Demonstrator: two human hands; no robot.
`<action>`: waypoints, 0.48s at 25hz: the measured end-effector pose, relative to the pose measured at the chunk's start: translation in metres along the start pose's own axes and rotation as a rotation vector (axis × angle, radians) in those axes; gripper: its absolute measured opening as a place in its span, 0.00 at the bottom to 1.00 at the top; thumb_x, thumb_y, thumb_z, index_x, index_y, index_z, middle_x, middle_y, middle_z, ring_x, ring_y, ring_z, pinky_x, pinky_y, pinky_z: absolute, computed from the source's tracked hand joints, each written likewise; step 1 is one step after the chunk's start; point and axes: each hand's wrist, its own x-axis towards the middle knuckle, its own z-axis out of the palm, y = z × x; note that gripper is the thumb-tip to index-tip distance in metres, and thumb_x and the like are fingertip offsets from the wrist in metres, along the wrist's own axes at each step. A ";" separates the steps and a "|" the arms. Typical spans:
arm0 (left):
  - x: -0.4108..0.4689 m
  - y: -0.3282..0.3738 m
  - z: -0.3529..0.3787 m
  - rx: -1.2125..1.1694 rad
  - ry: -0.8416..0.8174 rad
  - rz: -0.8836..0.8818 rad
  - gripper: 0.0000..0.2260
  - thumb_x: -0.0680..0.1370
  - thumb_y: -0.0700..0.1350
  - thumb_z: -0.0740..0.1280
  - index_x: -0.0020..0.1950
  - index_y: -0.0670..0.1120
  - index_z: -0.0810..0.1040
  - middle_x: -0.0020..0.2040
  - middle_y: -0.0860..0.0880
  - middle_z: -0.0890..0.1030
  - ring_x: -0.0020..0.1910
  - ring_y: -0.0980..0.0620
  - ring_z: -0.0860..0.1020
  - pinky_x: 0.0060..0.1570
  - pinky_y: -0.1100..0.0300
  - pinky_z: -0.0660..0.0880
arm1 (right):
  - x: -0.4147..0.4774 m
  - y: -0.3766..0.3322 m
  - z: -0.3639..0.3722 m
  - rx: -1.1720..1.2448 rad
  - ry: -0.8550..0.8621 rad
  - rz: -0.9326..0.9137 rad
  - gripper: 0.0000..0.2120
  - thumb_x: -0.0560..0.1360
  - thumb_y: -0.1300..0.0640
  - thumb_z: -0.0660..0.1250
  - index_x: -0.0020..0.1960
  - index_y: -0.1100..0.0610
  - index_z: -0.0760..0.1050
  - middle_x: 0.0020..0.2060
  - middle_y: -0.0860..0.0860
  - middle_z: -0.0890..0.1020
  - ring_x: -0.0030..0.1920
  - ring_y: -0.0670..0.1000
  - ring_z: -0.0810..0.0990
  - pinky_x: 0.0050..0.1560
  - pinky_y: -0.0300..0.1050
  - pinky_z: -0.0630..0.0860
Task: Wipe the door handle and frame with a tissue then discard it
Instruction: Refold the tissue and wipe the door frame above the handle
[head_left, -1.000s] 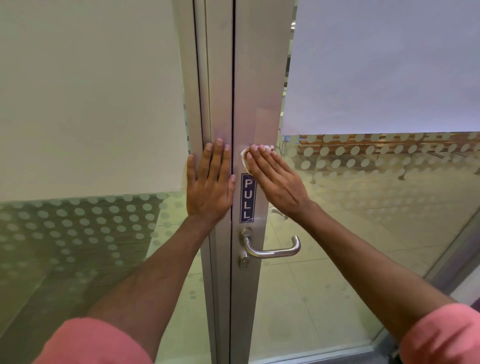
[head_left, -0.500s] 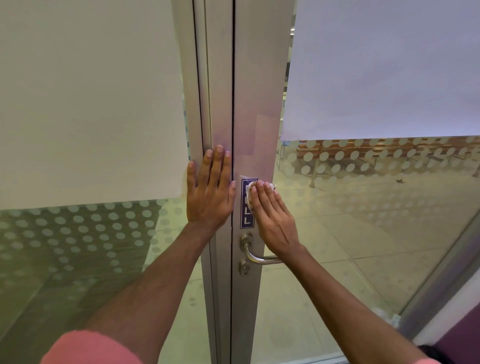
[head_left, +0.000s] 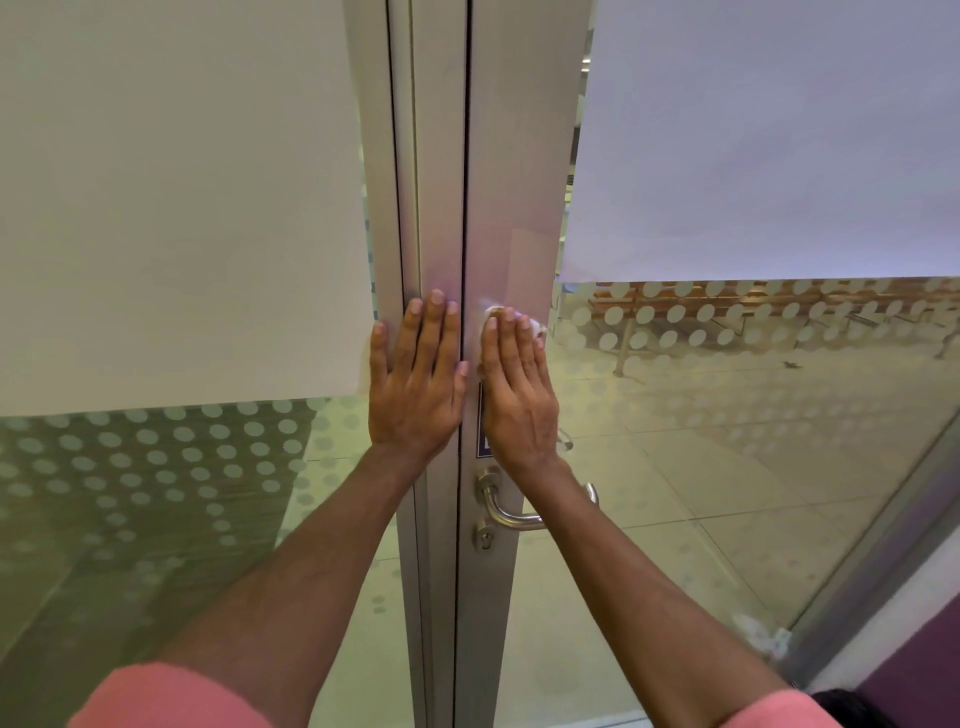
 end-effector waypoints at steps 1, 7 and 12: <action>0.000 0.000 0.000 -0.001 -0.001 -0.002 0.28 0.84 0.53 0.47 0.81 0.44 0.42 0.80 0.47 0.40 0.80 0.49 0.41 0.78 0.46 0.38 | 0.000 0.000 0.001 -0.002 -0.026 -0.066 0.26 0.82 0.63 0.56 0.77 0.60 0.49 0.75 0.57 0.55 0.77 0.54 0.50 0.77 0.52 0.53; 0.000 0.000 -0.001 0.001 0.008 0.005 0.27 0.84 0.53 0.46 0.81 0.44 0.43 0.81 0.47 0.40 0.80 0.49 0.41 0.78 0.46 0.39 | 0.026 0.032 -0.015 -0.088 -0.036 -0.021 0.26 0.83 0.59 0.56 0.77 0.62 0.49 0.76 0.58 0.56 0.78 0.54 0.51 0.77 0.52 0.53; 0.000 -0.001 0.001 0.006 0.008 0.009 0.27 0.84 0.52 0.47 0.81 0.44 0.43 0.81 0.47 0.41 0.80 0.49 0.41 0.78 0.46 0.39 | 0.032 0.040 -0.009 -0.046 -0.022 -0.102 0.26 0.83 0.59 0.55 0.77 0.61 0.49 0.77 0.58 0.54 0.78 0.55 0.51 0.77 0.53 0.52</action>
